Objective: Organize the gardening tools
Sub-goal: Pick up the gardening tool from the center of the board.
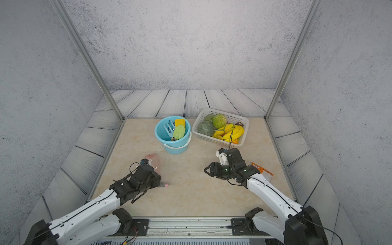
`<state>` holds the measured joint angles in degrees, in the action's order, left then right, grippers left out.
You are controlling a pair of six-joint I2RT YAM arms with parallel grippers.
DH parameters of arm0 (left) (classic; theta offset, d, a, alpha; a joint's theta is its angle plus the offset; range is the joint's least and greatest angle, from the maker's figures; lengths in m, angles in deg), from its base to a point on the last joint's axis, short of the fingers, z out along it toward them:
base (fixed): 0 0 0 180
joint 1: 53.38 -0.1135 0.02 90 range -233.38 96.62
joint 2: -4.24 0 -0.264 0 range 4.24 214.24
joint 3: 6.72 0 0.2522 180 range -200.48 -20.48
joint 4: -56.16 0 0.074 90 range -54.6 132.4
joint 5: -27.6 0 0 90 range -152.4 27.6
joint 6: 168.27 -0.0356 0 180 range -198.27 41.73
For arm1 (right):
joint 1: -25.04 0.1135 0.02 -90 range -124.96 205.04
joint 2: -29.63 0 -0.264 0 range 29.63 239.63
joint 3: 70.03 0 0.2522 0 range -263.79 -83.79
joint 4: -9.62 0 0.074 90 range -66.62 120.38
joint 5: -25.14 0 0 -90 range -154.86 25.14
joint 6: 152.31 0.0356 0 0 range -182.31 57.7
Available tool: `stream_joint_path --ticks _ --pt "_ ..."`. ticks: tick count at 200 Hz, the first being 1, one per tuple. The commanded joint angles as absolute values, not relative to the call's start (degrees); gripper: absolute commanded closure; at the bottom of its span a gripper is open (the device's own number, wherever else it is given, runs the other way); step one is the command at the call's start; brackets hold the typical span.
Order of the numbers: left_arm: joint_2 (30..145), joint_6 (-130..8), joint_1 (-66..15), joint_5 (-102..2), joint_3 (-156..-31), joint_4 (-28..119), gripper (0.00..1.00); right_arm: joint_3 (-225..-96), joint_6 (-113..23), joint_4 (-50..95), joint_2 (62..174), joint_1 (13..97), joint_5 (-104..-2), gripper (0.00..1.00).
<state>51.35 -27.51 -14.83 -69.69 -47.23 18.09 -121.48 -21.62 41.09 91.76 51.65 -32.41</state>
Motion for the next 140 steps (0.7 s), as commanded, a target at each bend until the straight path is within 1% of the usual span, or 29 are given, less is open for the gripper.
stream_joint_path --ticks 1,21,41,89,119,140 --pt "45.0 -22.9 -14.4 -70.9 -47.6 13.5 1.0 -120.5 -19.8 37.0 92.2 52.4 -29.4 0.34" --pt "41.6 -21.6 -14.3 -72.0 -49.9 13.4 1.0 -121.6 -19.6 35.2 92.0 54.2 -29.7 0.33" --pt "42.5 -21.5 -14.3 -72.5 -54.3 13.2 1.0 -123.4 -20.4 33.3 91.3 57.2 -32.1 0.32" --pt "50.0 -18.9 -13.7 -68.8 -61.7 21.3 1.0 -120.5 -22.8 16.6 88.1 64.7 -41.9 0.32" --pt "55.0 -18.0 -11.8 -68.7 -65.8 25.2 1.0 -119.0 -25.0 6.8 88.6 67.0 -46.3 0.34" --pt "58.3 -18.2 -10.4 -69.4 -69.3 26.0 1.0 -119.2 -26.7 3.8 89.6 68.5 -48.6 0.35"
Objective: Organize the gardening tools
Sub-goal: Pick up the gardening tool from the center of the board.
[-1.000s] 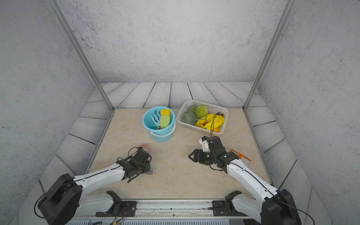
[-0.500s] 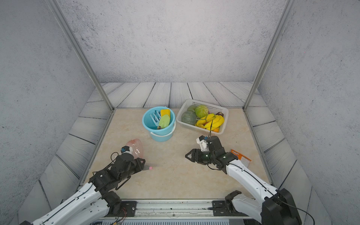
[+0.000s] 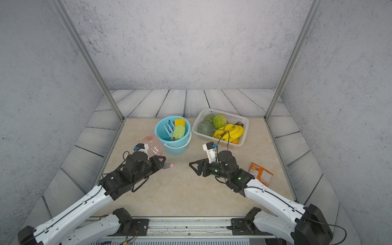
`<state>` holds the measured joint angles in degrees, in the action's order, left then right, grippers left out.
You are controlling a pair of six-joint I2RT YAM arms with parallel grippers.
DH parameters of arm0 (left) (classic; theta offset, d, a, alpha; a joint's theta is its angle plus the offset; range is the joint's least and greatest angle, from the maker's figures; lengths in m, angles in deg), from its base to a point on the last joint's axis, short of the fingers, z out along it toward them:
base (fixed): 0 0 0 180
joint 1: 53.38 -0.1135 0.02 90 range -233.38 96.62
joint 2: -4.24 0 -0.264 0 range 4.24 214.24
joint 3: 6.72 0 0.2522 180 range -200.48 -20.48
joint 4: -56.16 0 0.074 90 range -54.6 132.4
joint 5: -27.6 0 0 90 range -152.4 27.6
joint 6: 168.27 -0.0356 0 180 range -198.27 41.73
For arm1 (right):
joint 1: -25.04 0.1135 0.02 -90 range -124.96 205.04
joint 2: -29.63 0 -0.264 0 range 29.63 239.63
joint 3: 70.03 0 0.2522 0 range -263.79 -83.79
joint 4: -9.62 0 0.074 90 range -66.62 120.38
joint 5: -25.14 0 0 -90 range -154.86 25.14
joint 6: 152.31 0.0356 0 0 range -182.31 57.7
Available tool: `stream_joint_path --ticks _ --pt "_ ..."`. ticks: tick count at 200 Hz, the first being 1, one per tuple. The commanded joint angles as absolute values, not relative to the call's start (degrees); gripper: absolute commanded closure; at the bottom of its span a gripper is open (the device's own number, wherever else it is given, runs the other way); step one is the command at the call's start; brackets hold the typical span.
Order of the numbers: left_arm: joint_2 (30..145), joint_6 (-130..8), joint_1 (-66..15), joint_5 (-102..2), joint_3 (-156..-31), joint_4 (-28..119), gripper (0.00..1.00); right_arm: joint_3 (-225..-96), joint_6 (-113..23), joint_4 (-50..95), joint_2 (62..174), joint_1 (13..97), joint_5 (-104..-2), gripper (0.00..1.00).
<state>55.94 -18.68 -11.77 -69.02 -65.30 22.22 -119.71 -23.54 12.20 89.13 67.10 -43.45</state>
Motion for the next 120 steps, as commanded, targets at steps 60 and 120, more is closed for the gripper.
stream_joint_path --ticks 60,120 --pt "63.7 -16.5 -7.4 -70.8 -74.0 30.4 1.0 -118.2 -31.1 -2.0 91.9 72.7 -52.6 0.38" --pt "67.0 -15.9 -4.0 -71.8 -77.3 33.8 1.0 -117.8 -32.1 -7.9 94.4 75.1 -54.4 0.36"
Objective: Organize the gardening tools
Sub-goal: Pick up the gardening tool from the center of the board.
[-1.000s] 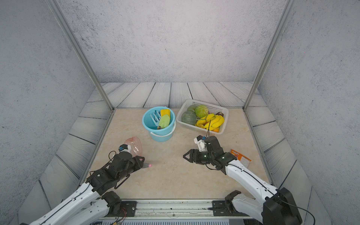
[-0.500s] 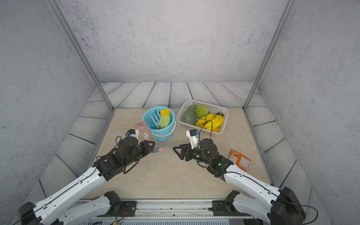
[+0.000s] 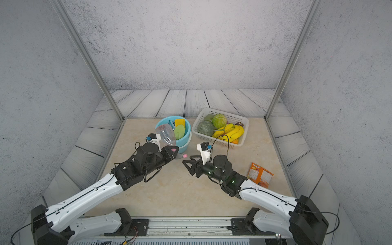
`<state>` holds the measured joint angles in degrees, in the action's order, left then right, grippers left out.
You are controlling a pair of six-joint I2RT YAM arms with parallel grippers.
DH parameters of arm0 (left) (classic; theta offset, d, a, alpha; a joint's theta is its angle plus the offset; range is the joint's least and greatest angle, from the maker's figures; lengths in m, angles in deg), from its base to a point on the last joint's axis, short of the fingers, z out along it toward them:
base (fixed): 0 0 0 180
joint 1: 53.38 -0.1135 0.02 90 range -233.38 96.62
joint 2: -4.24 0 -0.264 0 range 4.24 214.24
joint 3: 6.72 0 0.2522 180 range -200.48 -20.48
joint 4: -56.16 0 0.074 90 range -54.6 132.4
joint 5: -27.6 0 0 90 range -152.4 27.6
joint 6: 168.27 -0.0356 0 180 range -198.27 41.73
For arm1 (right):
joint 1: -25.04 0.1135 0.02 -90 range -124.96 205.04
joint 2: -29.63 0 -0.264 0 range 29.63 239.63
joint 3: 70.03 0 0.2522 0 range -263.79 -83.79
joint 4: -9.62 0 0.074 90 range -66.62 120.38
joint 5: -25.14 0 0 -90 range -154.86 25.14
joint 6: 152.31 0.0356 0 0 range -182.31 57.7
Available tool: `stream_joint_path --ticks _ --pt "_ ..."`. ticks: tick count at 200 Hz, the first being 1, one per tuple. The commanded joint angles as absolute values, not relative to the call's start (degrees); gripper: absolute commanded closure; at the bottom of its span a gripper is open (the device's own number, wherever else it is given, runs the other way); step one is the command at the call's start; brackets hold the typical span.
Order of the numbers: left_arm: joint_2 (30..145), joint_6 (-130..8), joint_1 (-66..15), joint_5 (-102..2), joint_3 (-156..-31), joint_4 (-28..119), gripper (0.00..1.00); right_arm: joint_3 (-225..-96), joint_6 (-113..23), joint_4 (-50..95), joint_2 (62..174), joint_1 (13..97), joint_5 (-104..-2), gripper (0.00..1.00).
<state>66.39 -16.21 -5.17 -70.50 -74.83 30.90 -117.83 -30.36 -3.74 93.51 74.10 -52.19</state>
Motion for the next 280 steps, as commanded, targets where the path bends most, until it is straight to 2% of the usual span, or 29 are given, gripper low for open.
stream_joint_path --ticks 1,70,181,200,214,226,280 --pt "67.1 -15.9 -3.9 -71.8 -77.4 33.8 1.0 -117.8 -32.2 -8.0 94.4 75.2 -54.4 0.36" --pt "70.5 -15.0 -1.6 -72.3 -79.1 36.1 1.0 -119.1 -33.4 -8.2 94.8 75.8 -56.2 0.39" --pt "71.3 -13.3 0.3 -72.5 -76.9 40.1 1.0 -119.6 -33.5 -10.2 94.6 75.8 -59.8 0.56" --pt "71.5 -13.1 0.4 -72.6 -76.5 40.1 1.0 -119.6 -33.6 -10.4 94.4 75.8 -59.4 0.55" --pt "71.4 -13.0 0.4 -72.8 -76.1 40.6 1.0 -119.9 -33.4 -10.0 94.2 75.8 -58.7 0.49" --pt "71.6 -12.6 0.4 -72.9 -75.8 40.7 1.0 -119.8 -33.5 -9.7 94.0 75.8 -59.0 0.47" --pt "72.0 -11.9 0.6 -72.1 -75.5 42.4 1.0 -119.6 -33.4 -9.2 93.4 75.8 -60.0 0.56"
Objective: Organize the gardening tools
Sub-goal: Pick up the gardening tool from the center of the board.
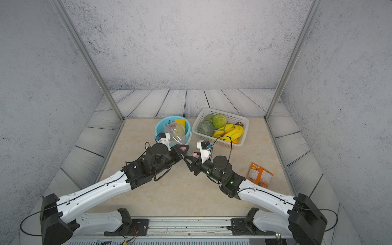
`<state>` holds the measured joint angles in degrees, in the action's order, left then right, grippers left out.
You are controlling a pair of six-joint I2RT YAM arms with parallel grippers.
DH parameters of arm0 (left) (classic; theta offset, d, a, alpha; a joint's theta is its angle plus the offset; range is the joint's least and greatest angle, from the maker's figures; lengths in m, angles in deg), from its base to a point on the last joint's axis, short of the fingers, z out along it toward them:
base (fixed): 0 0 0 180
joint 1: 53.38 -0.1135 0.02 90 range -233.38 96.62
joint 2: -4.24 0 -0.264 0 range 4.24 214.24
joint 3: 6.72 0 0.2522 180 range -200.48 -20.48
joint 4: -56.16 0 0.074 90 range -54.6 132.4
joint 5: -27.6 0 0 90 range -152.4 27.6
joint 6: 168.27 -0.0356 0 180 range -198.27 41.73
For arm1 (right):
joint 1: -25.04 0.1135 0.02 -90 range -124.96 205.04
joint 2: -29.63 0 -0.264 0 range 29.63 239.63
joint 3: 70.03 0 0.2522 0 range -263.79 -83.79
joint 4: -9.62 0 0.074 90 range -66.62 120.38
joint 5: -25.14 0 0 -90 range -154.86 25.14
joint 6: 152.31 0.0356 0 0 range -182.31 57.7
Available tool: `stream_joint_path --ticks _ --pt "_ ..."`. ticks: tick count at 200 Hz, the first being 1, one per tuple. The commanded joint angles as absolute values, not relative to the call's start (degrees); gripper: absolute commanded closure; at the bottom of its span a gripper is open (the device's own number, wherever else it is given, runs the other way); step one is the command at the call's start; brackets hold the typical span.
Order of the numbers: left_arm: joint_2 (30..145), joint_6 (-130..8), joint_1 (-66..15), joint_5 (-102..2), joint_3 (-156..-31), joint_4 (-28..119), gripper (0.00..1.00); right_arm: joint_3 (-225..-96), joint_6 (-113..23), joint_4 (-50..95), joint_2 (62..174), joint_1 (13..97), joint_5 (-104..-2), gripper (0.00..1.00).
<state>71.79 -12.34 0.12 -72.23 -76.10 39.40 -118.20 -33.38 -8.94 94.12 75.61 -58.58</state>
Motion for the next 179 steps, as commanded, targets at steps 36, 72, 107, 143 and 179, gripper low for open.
stream_joint_path --ticks 36,72,107,143,179 --pt "72.6 -12.0 1.0 -71.5 -74.6 43.7 1.0 -120.1 -33.1 -9.6 93.5 75.8 -60.4 0.63" --pt "72.5 -11.3 1.1 -71.5 -73.4 44.1 1.0 -120.1 -33.2 -8.5 93.1 75.8 -60.6 0.56" --pt "72.4 -10.5 1.1 -71.0 -72.8 45.1 1.0 -119.2 -33.1 -8.3 92.0 75.8 -63.2 0.68" --pt "72.1 -10.1 1.1 -70.3 -72.2 46.1 0.95 -119.2 -33.0 -8.2 92.1 75.7 -63.4 0.84" --pt "70.7 -11.4 1.1 -71.1 -70.9 46.7 0.65 -119.5 -32.7 -7.5 92.5 75.6 -63.5 0.93"
